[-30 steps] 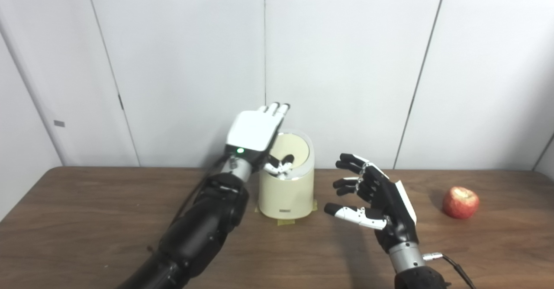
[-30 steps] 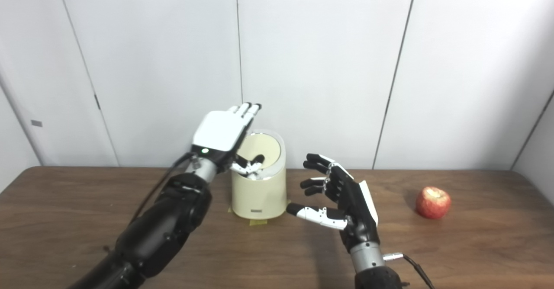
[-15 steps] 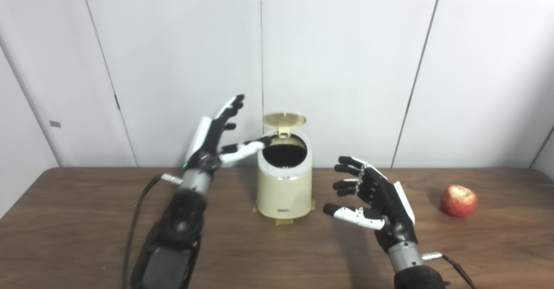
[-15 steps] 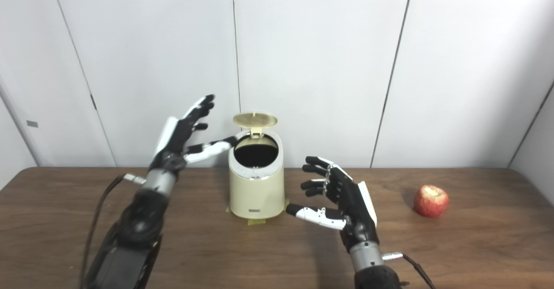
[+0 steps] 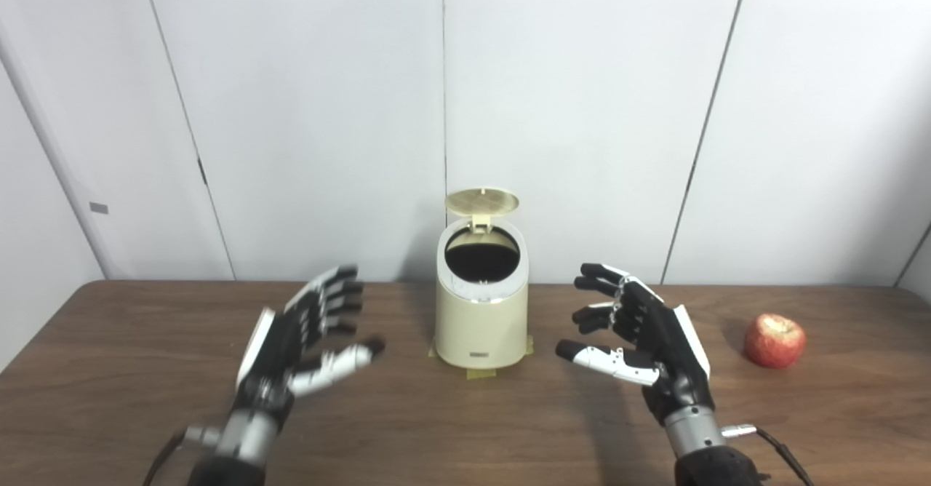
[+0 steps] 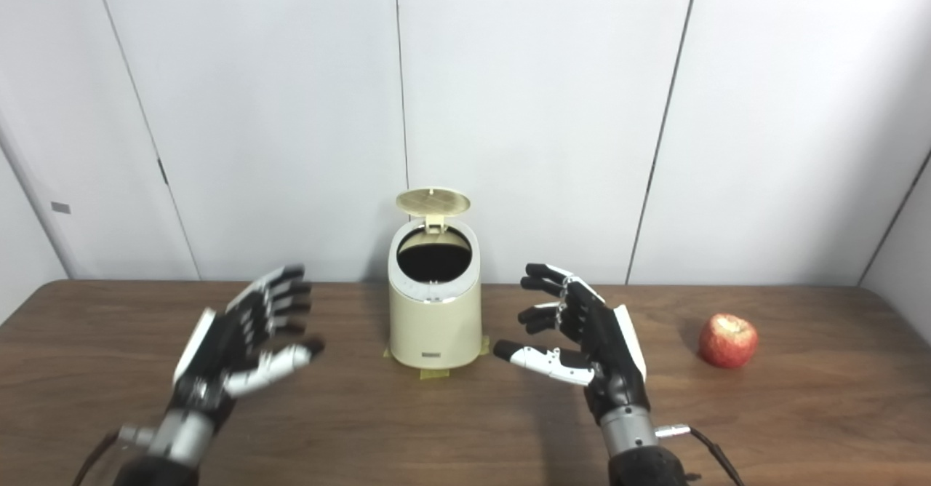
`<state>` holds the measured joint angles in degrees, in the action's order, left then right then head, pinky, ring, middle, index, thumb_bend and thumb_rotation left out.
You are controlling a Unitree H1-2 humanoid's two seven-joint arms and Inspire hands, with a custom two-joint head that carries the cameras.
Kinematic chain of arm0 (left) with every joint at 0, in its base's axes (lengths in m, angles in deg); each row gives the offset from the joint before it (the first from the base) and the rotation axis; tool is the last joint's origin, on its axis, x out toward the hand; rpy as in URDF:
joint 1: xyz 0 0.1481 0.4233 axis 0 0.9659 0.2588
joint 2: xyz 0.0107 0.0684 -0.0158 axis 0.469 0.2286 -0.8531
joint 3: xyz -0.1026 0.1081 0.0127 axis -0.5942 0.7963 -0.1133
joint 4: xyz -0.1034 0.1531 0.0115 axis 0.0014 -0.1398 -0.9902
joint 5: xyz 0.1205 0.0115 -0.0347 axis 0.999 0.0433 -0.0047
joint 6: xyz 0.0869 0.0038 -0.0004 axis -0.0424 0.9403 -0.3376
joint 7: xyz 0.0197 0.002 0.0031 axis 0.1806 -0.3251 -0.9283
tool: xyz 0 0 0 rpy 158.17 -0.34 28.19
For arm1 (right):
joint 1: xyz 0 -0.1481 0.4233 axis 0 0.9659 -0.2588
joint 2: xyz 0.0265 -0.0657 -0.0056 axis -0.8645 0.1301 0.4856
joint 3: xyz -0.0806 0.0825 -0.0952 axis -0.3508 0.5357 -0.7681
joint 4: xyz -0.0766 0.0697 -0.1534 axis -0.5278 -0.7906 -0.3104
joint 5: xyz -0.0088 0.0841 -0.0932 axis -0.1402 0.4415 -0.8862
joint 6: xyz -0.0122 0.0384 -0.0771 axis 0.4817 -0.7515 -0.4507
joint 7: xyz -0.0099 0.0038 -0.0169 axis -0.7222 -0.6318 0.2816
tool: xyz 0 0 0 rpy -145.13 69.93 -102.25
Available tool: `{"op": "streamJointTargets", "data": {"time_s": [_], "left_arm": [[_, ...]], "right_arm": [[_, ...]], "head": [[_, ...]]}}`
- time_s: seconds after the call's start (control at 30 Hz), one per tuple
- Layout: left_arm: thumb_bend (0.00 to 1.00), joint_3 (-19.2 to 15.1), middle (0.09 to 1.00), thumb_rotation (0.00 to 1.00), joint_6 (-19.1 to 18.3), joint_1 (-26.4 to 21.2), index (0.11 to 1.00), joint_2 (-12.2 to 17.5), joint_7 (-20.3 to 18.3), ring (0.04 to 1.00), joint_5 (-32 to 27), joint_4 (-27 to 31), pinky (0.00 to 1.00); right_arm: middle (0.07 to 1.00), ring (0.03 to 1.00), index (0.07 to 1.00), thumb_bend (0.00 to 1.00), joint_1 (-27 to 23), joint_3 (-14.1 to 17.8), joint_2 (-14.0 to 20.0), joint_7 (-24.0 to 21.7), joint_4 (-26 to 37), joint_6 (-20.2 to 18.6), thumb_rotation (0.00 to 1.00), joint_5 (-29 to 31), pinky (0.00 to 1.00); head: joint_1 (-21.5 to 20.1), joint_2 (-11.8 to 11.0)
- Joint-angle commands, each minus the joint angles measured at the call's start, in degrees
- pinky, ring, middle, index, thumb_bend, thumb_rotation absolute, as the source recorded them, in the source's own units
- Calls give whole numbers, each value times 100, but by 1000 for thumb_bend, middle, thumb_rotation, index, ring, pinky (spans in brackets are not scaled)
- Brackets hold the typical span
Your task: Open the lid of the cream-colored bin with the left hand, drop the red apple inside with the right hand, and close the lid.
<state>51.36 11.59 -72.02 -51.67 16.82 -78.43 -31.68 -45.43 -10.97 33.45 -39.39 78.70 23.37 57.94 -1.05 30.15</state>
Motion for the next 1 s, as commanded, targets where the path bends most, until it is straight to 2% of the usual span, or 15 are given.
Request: {"op": "streamJointTargets", "data": {"time_s": [0.0,0.07,0.1,0.2,0.3,0.43,0.5,0.63,0.77,0.87,0.9,0.97], "left_arm": [[786,-23,806,181,354,-247,835,113,-26,747,-54,164,632],[783,-51,808,166,362,-220,829,151,-47,747,-78,122,626],[783,-68,814,164,378,-213,830,178,-61,755,-103,99,640],[771,-107,818,146,465,-209,831,251,-110,764,-198,42,659],[764,-142,819,150,553,-225,836,328,-152,771,-256,-54,653],[731,-205,829,109,561,-233,842,424,-262,791,-424,-143,687],[707,-223,835,93,609,-251,850,461,-269,800,-418,-188,710],[681,-224,831,100,785,-329,853,556,-305,796,-374,-389,726],[689,-230,827,123,737,-373,852,589,-296,790,-408,-431,714],[647,-230,840,57,808,-407,863,593,-342,804,-484,-429,732],[637,-227,833,29,827,-413,858,598,-336,790,-464,-425,709],[633,-226,827,21,850,-418,856,605,-341,778,-465,-428,692]], "right_arm": [[733,600,735,831,-292,76,92,36,60,247,205,-17,539],[735,645,734,837,-437,97,284,51,1,227,245,-181,526],[742,664,730,840,-516,114,393,60,-23,189,255,-282,550],[752,692,728,843,-726,167,808,15,-132,216,262,-521,589],[770,719,731,846,-850,218,1093,13,-130,128,248,-632,627],[767,702,751,848,-961,322,1477,35,313,-591,213,-1079,580],[773,713,755,847,-1007,409,1666,8,368,-755,205,-1150,591],[792,740,767,857,-1045,633,2001,-43,354,-968,179,-1136,624],[803,754,777,861,-1039,717,2493,-105,184,-1080,178,-1333,631],[837,796,805,871,-1002,653,2838,-187,181,-1557,250,-1658,689],[852,817,813,875,-989,611,2930,-201,189,-1712,297,-1807,705],[865,835,820,875,-983,606,3013,-195,134,-1896,327,-1933,721]], "head": [[-87,-22],[-267,-63],[-404,-87],[-638,-143],[-1088,-263],[-1582,-370],[-1840,-434],[-2062,-493],[-2243,-509],[-2286,-500],[-2299,-499],[-2339,-511]]}}
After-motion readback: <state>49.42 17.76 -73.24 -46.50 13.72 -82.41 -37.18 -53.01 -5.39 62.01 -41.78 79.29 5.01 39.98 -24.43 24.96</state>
